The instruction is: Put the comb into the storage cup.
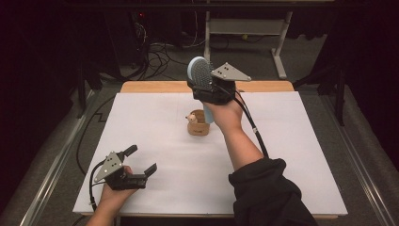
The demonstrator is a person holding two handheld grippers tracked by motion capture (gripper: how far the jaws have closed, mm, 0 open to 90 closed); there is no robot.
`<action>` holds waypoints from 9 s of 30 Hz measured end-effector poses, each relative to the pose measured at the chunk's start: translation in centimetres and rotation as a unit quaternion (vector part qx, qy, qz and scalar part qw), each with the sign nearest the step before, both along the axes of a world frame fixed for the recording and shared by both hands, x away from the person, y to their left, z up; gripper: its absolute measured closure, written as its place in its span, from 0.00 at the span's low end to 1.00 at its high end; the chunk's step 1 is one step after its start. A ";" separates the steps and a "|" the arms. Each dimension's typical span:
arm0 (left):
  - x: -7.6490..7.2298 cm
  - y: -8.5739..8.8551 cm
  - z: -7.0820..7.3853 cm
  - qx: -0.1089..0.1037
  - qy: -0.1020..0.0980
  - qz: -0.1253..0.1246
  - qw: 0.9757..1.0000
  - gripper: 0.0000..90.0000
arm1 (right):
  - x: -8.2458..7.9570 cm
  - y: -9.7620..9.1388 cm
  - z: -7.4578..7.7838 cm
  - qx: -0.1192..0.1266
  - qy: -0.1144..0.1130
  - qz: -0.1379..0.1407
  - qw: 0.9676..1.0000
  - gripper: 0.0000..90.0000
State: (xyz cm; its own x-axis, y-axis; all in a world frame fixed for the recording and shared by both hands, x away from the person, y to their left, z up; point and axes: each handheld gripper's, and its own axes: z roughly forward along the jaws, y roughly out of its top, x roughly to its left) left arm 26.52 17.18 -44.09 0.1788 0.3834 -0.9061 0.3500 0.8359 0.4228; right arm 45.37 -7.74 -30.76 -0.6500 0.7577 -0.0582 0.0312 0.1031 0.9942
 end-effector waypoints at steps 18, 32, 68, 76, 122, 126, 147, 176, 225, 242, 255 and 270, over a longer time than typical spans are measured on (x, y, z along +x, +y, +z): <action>0.0 0.1 0.0 -0.001 0.000 0.001 1.000 0.00 | 1.1 1.9 -0.8 0.004 0.000 0.000 1.000 0.23; 0.0 0.2 0.0 0.001 -0.002 0.000 1.000 0.00 | 1.7 2.1 -1.7 -0.003 -0.003 -0.010 1.000 0.23; -0.1 0.2 0.0 -0.003 0.004 0.003 1.000 0.00 | 2.4 1.0 -4.4 0.033 0.010 -0.015 0.999 0.23; 0.0 0.2 -0.1 0.000 0.003 0.003 1.000 0.00 | 2.5 0.2 -5.2 0.049 0.019 -0.015 0.998 0.23; -0.1 0.0 -0.2 0.003 0.005 0.002 1.000 0.00 | 2.6 -0.3 -7.6 0.039 0.059 -0.015 0.997 0.23; -0.1 0.0 -0.2 0.003 0.006 0.001 1.000 0.00 | 2.7 -0.6 -7.5 0.044 0.068 -0.016 0.997 0.23; 0.0 -0.1 -0.3 0.003 0.010 0.000 1.000 0.00 | 3.3 -2.3 -7.5 0.062 0.098 -0.030 0.993 0.22; -0.1 0.0 -0.3 0.005 0.008 0.000 1.000 0.00 | 3.7 -3.2 -7.9 0.069 0.113 -0.044 0.990 0.19; -0.2 -0.1 -0.3 0.005 0.006 -0.002 1.000 0.00 | 3.8 -3.1 -8.3 0.053 0.113 -0.057 0.991 0.16; -0.2 -0.2 -0.4 0.009 0.005 -0.004 1.000 0.00 | 3.6 -3.1 -8.1 0.039 0.114 -0.054 0.991 0.07; -0.1 -0.2 -0.4 0.014 0.002 -0.005 1.000 0.00 | 3.3 -3.2 -7.8 0.035 0.111 -0.050 0.992 0.01; -0.1 -0.3 -0.4 0.013 0.005 -0.002 1.000 0.00 | 2.8 -3.3 -7.6 0.019 0.113 -0.049 0.992 0.01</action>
